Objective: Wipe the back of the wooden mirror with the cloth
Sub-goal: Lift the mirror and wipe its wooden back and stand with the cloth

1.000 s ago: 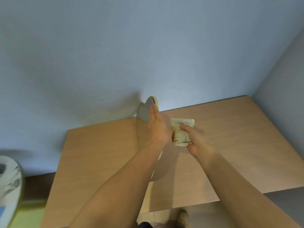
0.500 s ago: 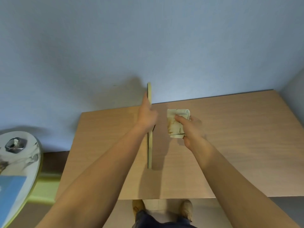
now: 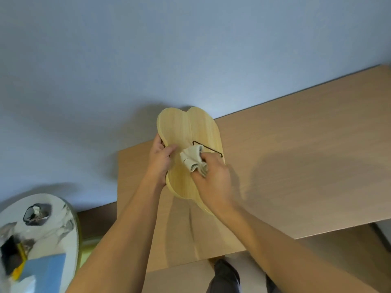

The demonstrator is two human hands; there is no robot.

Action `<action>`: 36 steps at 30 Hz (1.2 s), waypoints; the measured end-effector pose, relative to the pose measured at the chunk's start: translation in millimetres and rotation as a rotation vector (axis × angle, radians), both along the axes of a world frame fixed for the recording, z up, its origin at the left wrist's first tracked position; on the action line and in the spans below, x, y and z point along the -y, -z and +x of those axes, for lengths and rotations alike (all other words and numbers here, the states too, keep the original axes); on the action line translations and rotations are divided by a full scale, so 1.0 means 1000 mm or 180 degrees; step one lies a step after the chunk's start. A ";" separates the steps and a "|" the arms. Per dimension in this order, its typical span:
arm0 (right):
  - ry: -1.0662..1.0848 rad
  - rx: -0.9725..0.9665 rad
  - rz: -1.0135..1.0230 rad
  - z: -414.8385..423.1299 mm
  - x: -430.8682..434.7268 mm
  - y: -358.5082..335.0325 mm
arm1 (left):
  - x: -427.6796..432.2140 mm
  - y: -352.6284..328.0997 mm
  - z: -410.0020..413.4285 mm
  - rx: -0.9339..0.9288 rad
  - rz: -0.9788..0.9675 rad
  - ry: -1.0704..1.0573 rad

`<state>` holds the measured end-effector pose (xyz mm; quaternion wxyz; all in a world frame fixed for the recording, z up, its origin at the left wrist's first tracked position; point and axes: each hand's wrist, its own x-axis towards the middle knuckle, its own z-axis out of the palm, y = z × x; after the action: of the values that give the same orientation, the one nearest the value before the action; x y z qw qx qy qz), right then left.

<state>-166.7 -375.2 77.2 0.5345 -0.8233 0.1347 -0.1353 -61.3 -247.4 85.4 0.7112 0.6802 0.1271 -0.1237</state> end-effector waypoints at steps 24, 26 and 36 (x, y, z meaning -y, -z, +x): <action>0.0127 -0.1313 -0.0817 -0.039 0.061 0.112 | -0.052 0.080 -0.014 -0.0358 -0.1071 -0.0228; 0.0057 -0.0799 -0.0739 -0.030 0.040 0.086 | -0.050 0.080 -0.017 -0.0328 -0.1122 -0.0265; -0.0965 -0.0324 -0.0447 -0.011 -0.040 0.054 | -0.041 0.072 -0.022 -0.0394 -0.1660 -0.0521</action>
<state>-178.0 -335.6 23.6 0.4825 -0.8753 0.0262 -0.0204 -83.6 -206.2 13.6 0.8608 0.4528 0.1887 -0.1357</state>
